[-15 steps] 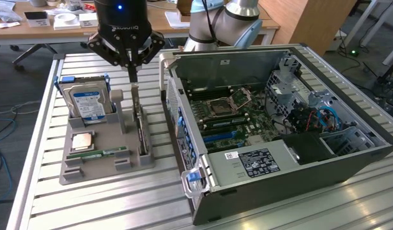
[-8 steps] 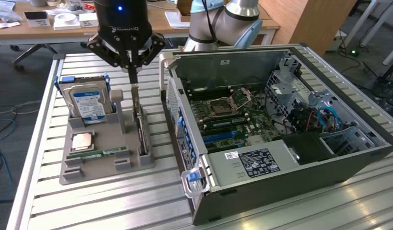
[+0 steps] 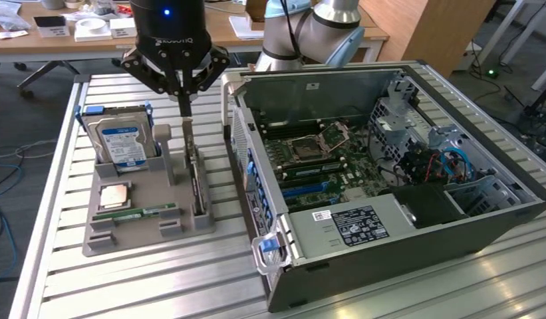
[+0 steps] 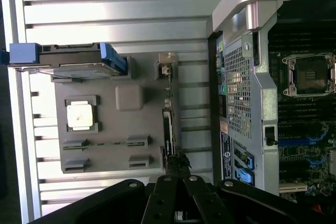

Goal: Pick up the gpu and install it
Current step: 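Reach for the gpu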

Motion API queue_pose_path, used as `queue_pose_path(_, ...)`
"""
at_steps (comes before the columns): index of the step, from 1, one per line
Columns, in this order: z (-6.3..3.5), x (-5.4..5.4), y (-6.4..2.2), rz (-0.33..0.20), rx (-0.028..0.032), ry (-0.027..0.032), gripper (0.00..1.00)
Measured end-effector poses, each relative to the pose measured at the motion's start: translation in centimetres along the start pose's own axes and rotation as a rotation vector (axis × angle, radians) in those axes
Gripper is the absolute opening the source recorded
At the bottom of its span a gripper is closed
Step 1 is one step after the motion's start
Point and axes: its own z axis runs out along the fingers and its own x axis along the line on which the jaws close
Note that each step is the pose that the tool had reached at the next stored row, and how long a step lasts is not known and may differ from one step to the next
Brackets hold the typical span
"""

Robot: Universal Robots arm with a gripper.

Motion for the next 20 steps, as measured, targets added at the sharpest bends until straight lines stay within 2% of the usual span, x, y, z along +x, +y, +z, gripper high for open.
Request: queue_pose_path(20,0.04,-0.03,-0.37,0.000,0.0004,0.0000,0.11)
